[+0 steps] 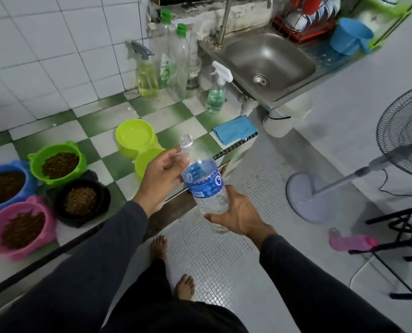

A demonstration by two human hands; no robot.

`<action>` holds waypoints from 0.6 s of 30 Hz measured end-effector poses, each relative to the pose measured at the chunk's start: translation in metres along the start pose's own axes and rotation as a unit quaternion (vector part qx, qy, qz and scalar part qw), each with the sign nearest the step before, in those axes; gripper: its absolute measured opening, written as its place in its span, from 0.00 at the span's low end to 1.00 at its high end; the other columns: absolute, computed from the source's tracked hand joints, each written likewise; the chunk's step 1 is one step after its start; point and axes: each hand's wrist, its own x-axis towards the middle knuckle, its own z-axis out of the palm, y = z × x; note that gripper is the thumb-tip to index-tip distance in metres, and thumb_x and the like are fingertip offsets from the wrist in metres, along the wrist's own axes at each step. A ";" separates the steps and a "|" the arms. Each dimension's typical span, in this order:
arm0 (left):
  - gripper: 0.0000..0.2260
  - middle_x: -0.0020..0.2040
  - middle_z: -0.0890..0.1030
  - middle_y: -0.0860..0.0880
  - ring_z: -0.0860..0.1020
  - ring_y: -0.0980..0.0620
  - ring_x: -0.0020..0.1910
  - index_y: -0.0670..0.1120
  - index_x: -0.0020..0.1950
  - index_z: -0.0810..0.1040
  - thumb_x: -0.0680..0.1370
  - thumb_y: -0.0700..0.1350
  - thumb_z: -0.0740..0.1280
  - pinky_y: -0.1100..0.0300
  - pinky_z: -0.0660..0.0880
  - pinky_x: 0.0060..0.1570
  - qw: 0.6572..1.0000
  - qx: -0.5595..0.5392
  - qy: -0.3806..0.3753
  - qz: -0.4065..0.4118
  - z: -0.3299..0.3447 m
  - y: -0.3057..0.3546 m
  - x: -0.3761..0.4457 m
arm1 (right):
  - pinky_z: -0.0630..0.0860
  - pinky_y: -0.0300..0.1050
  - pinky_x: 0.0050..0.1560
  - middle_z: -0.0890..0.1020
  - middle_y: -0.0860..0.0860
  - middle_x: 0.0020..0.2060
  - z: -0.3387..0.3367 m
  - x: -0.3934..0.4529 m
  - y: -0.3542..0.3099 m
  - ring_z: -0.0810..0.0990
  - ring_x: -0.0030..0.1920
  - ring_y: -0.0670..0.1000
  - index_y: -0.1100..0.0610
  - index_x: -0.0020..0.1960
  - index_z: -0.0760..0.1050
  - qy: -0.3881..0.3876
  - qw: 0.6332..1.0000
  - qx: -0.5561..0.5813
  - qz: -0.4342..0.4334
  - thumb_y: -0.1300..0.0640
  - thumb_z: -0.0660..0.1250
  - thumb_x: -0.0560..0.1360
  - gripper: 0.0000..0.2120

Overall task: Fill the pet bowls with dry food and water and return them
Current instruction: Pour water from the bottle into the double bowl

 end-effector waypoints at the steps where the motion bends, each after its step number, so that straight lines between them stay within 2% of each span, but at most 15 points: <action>1: 0.09 0.51 0.87 0.55 0.84 0.58 0.50 0.47 0.62 0.79 0.82 0.40 0.68 0.61 0.82 0.43 1.000 -0.004 0.003 -0.011 -0.001 -0.005 -0.002 | 0.72 0.42 0.48 0.82 0.49 0.57 0.002 -0.002 0.003 0.81 0.52 0.50 0.51 0.67 0.67 -0.006 1.000 -0.004 0.003 0.38 0.78 0.66 0.37; 4: 0.09 0.50 0.87 0.57 0.84 0.60 0.49 0.46 0.62 0.79 0.82 0.42 0.67 0.60 0.83 0.45 0.999 -0.015 0.012 -0.038 -0.004 -0.019 -0.008 | 0.74 0.43 0.48 0.82 0.48 0.55 0.009 -0.007 0.010 0.80 0.50 0.49 0.49 0.65 0.67 -0.026 0.999 -0.018 0.014 0.36 0.77 0.65 0.36; 7: 0.11 0.56 0.85 0.50 0.83 0.54 0.54 0.46 0.63 0.79 0.81 0.44 0.69 0.57 0.83 0.48 0.997 -0.036 0.032 -0.057 -0.009 -0.031 -0.010 | 0.79 0.48 0.51 0.82 0.48 0.55 0.014 -0.008 0.014 0.81 0.51 0.51 0.48 0.65 0.68 -0.042 0.998 -0.038 0.020 0.34 0.76 0.64 0.36; 10: 0.20 0.64 0.82 0.41 0.81 0.46 0.64 0.42 0.65 0.79 0.76 0.51 0.71 0.51 0.81 0.55 0.995 -0.054 0.039 -0.076 -0.017 -0.041 -0.009 | 0.78 0.45 0.51 0.81 0.48 0.55 0.017 -0.004 0.016 0.80 0.51 0.50 0.48 0.65 0.67 -0.058 0.996 -0.064 0.013 0.32 0.75 0.65 0.36; 12: 0.25 0.65 0.82 0.40 0.79 0.42 0.67 0.41 0.65 0.78 0.74 0.53 0.73 0.44 0.77 0.62 0.993 -0.066 0.046 -0.092 -0.022 -0.047 -0.009 | 0.78 0.46 0.52 0.81 0.48 0.55 0.021 -0.002 0.018 0.80 0.51 0.50 0.48 0.65 0.66 -0.067 0.995 -0.073 0.013 0.31 0.74 0.65 0.37; 15: 0.21 0.62 0.84 0.45 0.80 0.45 0.66 0.43 0.61 0.79 0.73 0.53 0.73 0.43 0.78 0.63 0.988 -0.083 0.056 -0.115 -0.028 -0.055 -0.007 | 0.81 0.52 0.54 0.82 0.47 0.55 0.026 0.002 0.021 0.81 0.52 0.50 0.46 0.65 0.65 -0.085 0.993 -0.084 0.018 0.27 0.72 0.63 0.39; 18: 0.13 0.62 0.84 0.44 0.81 0.45 0.65 0.43 0.61 0.79 0.80 0.48 0.70 0.45 0.79 0.61 0.985 -0.099 0.064 -0.125 -0.031 -0.064 -0.003 | 0.81 0.53 0.54 0.81 0.46 0.53 0.029 0.006 0.022 0.81 0.50 0.49 0.45 0.65 0.65 -0.097 0.990 -0.103 0.021 0.26 0.70 0.63 0.39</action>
